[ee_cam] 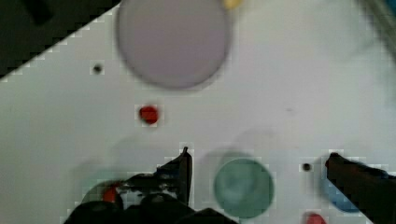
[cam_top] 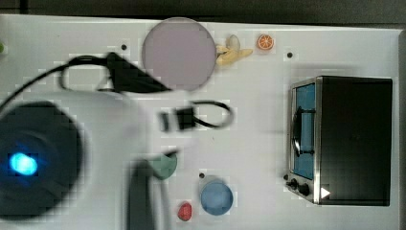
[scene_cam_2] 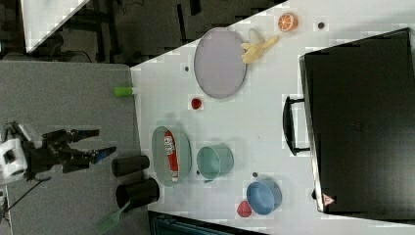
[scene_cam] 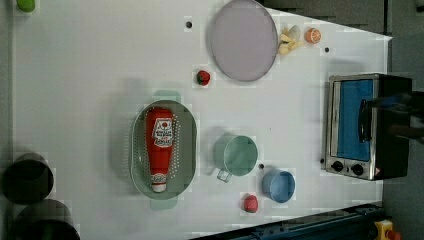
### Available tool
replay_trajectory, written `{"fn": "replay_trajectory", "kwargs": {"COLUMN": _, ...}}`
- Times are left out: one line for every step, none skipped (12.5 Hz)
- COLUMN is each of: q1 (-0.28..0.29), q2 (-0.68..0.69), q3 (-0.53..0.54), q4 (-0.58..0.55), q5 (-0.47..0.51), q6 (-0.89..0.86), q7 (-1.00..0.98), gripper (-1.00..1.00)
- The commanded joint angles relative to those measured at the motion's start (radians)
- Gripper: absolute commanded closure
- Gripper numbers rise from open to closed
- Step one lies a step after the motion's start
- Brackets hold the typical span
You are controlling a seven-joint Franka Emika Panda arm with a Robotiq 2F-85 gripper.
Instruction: Pick ketchup from strainer and place it on the table
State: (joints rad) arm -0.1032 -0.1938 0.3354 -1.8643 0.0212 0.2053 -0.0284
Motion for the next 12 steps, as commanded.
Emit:
{"fn": "replay_trajectory", "kwargs": {"q1": 0.052, "q2": 0.057, "q3": 0.133, "q4": -0.03, "q5": 0.014, "q6": 0.036, "q7": 0.047, "gripper": -1.0}}
{"fn": "replay_trajectory", "kwargs": {"q1": 0.056, "q2": 0.081, "q3": 0.179, "q4": -0.03, "q5": 0.014, "q6": 0.056, "q7": 0.047, "gripper": -1.0}}
{"fn": "replay_trajectory", "kwargs": {"q1": 0.06, "q2": 0.108, "q3": 0.226, "q4": -0.03, "q5": 0.013, "q6": 0.072, "q7": 0.047, "gripper": -1.0}}
{"fn": "replay_trajectory", "kwargs": {"q1": 0.063, "q2": 0.136, "q3": 0.269, "q4": -0.031, "q5": 0.013, "q6": 0.086, "q7": 0.047, "gripper": -1.0}}
{"fn": "replay_trajectory", "kwargs": {"q1": 0.066, "q2": 0.166, "q3": 0.307, "q4": -0.033, "q5": 0.013, "q6": 0.097, "q7": 0.047, "gripper": -1.0}}
{"fn": "replay_trajectory", "kwargs": {"q1": 0.069, "q2": 0.196, "q3": 0.342, "q4": -0.037, "q5": 0.011, "q6": 0.102, "q7": 0.047, "gripper": -1.0}}
{"fn": "replay_trajectory", "kwargs": {"q1": 0.071, "q2": 0.225, "q3": 0.37, "q4": -0.046, "q5": 0.01, "q6": 0.115, "q7": 0.047, "gripper": -1.0}}
{"fn": "replay_trajectory", "kwargs": {"q1": 0.073, "q2": 0.254, "q3": 0.392, "q4": -0.061, "q5": 0.005, "q6": 0.137, "q7": 0.047, "gripper": -1.0}}
{"fn": "replay_trajectory", "kwargs": {"q1": 0.075, "q2": 0.283, "q3": 0.406, "q4": -0.08, "q5": 0.001, "q6": 0.17, "q7": 0.048, "gripper": -1.0}}
{"fn": "replay_trajectory", "kwargs": {"q1": 0.079, "q2": 0.311, "q3": 0.414, "q4": -0.102, "q5": -0.011, "q6": 0.213, "q7": 0.048, "gripper": -1.0}}
{"fn": "replay_trajectory", "kwargs": {"q1": 0.084, "q2": 0.336, "q3": 0.417, "q4": -0.126, "q5": -0.029, "q6": 0.262, "q7": 0.048, "gripper": -1.0}}
{"fn": "replay_trajectory", "kwargs": {"q1": 0.09, "q2": 0.36, "q3": 0.418, "q4": -0.151, "q5": -0.057, "q6": 0.315, "q7": 0.048, "gripper": -1.0}}
